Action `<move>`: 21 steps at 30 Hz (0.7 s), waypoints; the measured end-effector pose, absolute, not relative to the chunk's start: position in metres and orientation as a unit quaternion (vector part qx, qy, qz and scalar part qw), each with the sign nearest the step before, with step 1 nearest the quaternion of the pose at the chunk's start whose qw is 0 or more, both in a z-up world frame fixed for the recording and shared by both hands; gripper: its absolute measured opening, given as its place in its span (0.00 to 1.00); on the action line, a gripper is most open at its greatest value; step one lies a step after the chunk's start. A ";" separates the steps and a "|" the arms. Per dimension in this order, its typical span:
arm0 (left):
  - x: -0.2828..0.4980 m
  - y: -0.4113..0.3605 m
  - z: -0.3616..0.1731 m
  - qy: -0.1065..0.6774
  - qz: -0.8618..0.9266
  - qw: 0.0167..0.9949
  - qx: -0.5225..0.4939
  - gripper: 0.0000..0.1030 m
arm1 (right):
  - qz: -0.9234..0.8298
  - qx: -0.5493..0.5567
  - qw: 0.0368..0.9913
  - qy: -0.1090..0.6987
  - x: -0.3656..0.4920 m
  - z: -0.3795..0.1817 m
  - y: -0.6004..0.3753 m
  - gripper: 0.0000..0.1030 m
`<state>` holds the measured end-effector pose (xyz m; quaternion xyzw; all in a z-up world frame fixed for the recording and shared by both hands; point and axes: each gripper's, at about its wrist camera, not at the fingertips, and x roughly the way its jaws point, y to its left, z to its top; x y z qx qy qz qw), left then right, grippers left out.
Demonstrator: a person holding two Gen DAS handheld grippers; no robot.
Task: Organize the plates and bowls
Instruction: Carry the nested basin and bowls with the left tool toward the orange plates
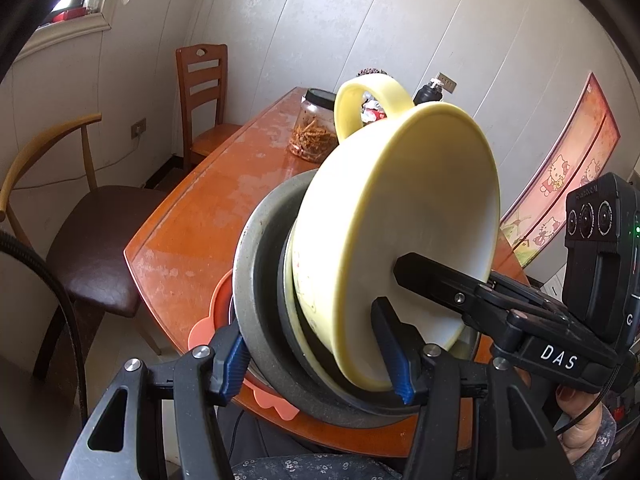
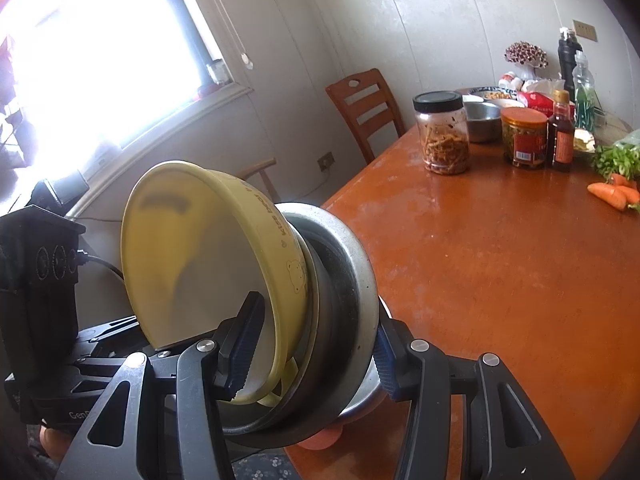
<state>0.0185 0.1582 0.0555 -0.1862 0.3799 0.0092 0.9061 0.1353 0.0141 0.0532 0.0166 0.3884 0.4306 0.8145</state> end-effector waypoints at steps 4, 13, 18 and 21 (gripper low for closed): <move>0.024 0.160 0.045 0.392 0.010 0.900 -0.189 0.56 | 0.427 0.015 0.811 0.400 0.140 0.042 0.018 0.51; 0.041 0.169 0.008 0.427 0.016 0.881 -0.202 0.56 | 0.421 0.017 0.793 0.440 0.158 0.002 0.027 0.51; 0.045 0.172 0.001 0.430 0.014 0.879 -0.207 0.56 | 0.420 0.019 0.789 0.448 0.161 -0.009 0.031 0.51; 0.046 0.173 0.000 0.430 0.010 0.878 -0.210 0.56 | 0.420 0.020 0.790 0.446 0.161 -0.009 0.030 0.52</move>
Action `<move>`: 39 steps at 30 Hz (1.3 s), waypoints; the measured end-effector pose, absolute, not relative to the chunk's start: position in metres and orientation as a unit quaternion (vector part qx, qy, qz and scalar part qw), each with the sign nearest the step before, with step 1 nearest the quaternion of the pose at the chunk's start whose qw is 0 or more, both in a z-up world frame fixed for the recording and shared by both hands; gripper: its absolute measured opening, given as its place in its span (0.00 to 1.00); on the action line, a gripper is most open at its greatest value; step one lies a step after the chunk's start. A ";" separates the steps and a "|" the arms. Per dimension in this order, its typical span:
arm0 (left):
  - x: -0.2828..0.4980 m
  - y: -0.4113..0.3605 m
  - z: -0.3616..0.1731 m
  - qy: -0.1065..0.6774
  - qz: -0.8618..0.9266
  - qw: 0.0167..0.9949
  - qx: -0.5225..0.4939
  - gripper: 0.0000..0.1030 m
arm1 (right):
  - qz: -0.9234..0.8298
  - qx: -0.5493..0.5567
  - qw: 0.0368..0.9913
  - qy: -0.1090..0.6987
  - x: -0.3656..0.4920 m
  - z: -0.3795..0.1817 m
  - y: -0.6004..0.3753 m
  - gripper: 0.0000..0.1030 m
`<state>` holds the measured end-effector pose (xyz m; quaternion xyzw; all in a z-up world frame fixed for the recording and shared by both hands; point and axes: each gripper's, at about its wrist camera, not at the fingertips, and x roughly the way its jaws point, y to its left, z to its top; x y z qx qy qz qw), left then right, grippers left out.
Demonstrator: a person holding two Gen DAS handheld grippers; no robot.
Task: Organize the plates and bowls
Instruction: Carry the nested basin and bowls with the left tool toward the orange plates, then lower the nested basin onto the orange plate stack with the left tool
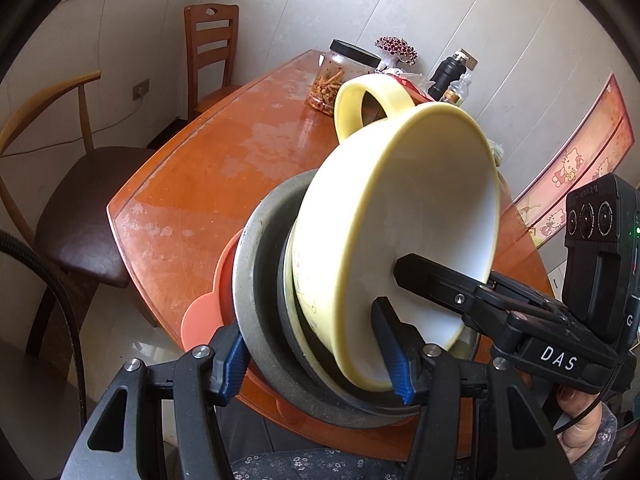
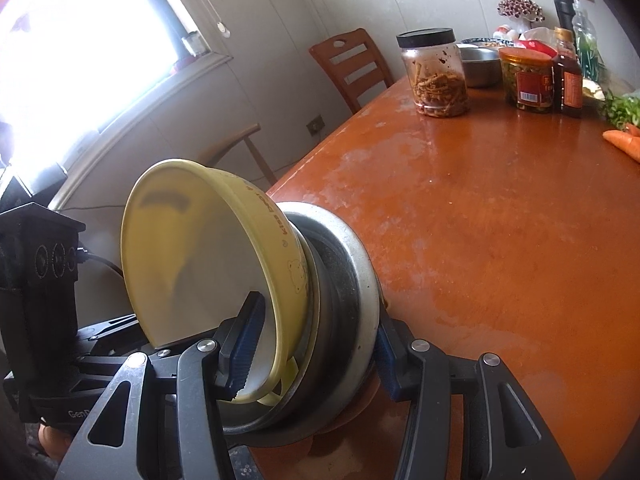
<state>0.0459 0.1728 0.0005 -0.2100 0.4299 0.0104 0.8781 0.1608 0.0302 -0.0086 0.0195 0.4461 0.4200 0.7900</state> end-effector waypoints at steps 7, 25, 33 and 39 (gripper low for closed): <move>0.046 0.178 -0.002 0.430 0.000 0.876 -0.219 0.56 | 0.417 0.014 0.792 0.446 0.159 -0.006 0.033 0.52; 0.028 0.197 0.019 0.396 0.017 0.889 -0.229 0.70 | 0.390 0.014 0.831 0.396 0.152 0.022 0.006 0.70; -0.009 0.218 0.040 0.365 0.043 0.898 -0.243 0.70 | 0.386 0.026 0.837 0.387 0.145 0.031 -0.024 0.70; -0.020 0.248 0.025 0.373 0.080 0.889 -0.252 0.70 | 0.379 0.030 0.840 0.387 0.142 0.026 -0.043 0.70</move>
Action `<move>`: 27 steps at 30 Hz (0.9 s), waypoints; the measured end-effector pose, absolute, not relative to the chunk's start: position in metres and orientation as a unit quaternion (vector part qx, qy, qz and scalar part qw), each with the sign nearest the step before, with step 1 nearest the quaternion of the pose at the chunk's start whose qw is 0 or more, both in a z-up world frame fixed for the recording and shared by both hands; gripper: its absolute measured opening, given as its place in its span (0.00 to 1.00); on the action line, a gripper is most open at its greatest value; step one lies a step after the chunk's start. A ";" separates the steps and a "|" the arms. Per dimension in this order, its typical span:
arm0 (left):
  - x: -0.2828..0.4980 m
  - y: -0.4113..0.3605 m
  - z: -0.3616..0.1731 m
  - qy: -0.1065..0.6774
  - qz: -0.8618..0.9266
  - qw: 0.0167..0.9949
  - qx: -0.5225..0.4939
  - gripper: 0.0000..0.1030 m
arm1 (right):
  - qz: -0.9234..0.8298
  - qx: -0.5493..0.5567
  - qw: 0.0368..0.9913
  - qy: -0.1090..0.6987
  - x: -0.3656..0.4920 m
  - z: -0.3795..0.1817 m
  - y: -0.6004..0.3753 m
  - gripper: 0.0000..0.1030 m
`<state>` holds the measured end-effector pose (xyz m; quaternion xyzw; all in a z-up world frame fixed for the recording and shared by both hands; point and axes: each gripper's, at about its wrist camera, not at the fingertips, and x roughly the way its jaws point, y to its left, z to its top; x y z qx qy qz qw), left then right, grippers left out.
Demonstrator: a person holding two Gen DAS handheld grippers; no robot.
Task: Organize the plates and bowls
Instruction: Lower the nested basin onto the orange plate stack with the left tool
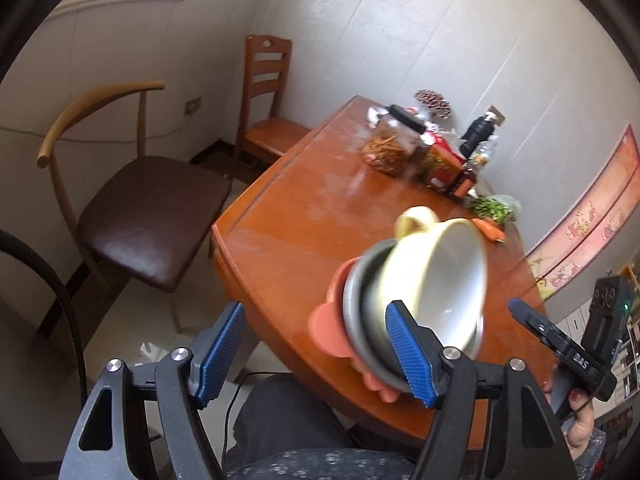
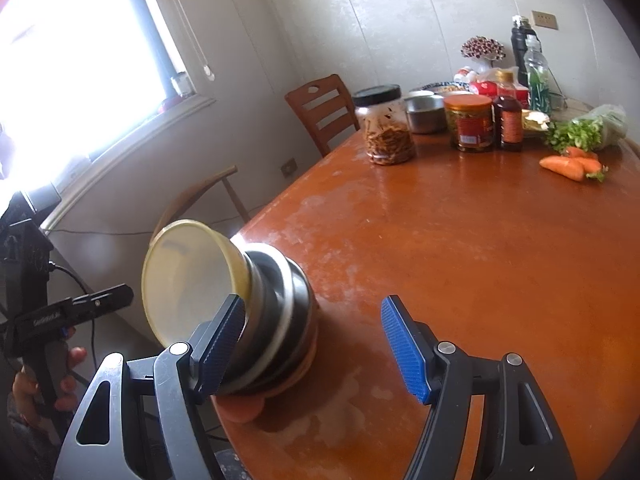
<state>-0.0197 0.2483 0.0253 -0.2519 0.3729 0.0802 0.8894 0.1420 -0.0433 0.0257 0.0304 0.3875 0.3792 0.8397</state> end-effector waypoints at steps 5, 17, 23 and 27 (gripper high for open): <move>-0.001 0.259 -0.002 0.404 0.079 0.873 -0.261 0.70 | 0.382 0.022 0.829 0.408 0.139 0.007 -0.045 0.67; 0.027 0.258 -0.028 0.414 0.021 0.859 -0.300 0.68 | 0.417 0.019 0.807 0.417 0.129 -0.005 -0.034 0.56; 0.035 0.262 -0.031 0.410 0.001 0.861 -0.301 0.66 | 0.426 0.023 0.797 0.427 0.131 -0.010 -0.025 0.56; 0.044 0.261 -0.031 0.410 -0.014 0.862 -0.296 0.65 | 0.426 0.027 0.795 0.432 0.135 -0.013 -0.027 0.56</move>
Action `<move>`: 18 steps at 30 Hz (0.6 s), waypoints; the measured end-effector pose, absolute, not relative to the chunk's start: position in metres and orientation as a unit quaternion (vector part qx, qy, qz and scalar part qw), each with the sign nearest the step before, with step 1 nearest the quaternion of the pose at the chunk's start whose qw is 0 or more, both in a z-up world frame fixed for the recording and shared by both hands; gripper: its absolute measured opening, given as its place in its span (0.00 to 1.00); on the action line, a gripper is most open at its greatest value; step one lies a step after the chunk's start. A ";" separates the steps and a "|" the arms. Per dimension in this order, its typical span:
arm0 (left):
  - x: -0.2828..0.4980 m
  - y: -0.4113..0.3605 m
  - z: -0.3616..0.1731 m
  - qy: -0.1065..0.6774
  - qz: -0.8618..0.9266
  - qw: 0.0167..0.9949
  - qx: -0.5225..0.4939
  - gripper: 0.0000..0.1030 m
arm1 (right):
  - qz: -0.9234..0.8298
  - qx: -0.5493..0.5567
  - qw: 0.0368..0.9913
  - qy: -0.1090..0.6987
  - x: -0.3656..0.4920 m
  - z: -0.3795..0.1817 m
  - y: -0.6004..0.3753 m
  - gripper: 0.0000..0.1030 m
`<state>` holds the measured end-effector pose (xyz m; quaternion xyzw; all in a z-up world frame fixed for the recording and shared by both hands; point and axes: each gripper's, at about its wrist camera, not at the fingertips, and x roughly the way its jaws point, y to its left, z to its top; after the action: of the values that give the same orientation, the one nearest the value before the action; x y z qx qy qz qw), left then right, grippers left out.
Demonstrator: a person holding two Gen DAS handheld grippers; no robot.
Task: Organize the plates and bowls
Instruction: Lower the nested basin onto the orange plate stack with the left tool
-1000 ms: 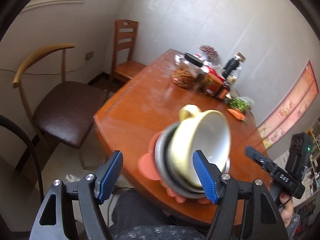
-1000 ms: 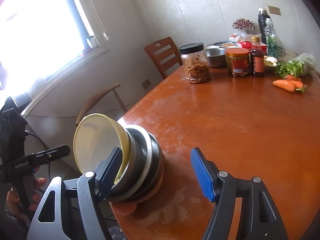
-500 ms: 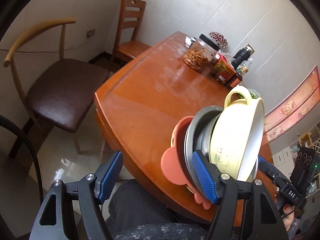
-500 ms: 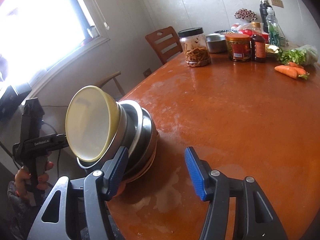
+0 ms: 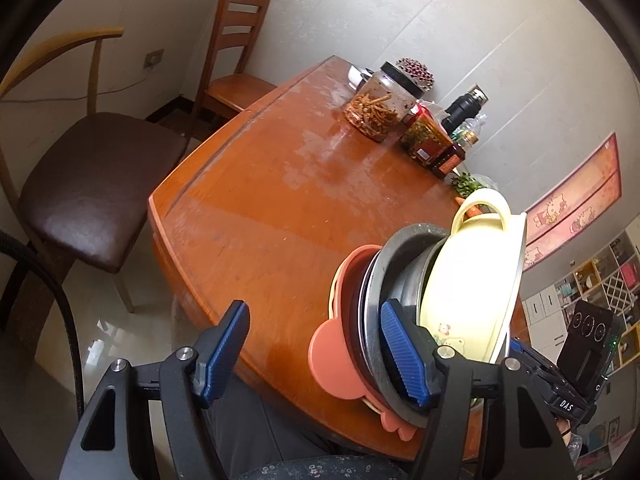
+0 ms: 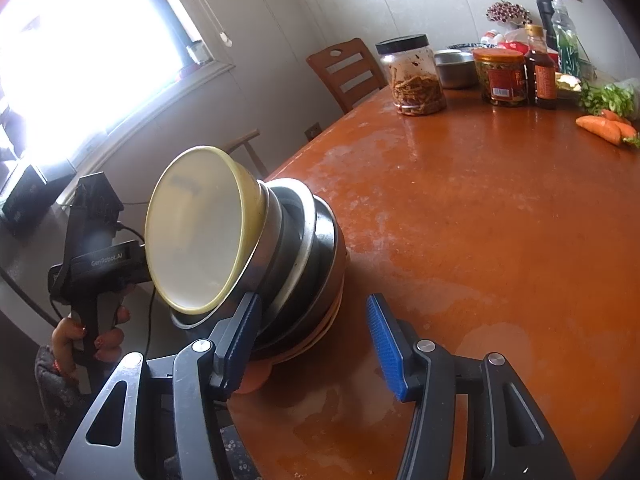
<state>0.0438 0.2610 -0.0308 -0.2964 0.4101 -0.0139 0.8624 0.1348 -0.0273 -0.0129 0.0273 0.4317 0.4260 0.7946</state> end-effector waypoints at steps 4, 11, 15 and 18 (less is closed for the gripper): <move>0.056 0.251 -0.027 0.413 -0.020 0.867 -0.278 0.63 | 0.418 0.022 0.801 0.429 0.137 -0.011 -0.033 0.56; 0.086 0.222 -0.018 0.423 -0.042 0.871 -0.245 0.61 | 0.388 0.019 0.817 0.426 0.143 -0.008 -0.057 0.56; 0.102 0.200 -0.015 0.427 -0.052 0.874 -0.227 0.58 | 0.378 0.027 0.820 0.428 0.149 -0.010 -0.073 0.56; 0.114 0.182 -0.014 0.432 -0.060 0.874 -0.212 0.58 | 0.372 0.034 0.823 0.428 0.153 -0.011 -0.088 0.56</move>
<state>0.1144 0.1820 -0.0138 -0.2123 0.4324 -0.0599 0.8743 0.1528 -0.0880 -0.0110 0.0341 0.4283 0.3724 0.8226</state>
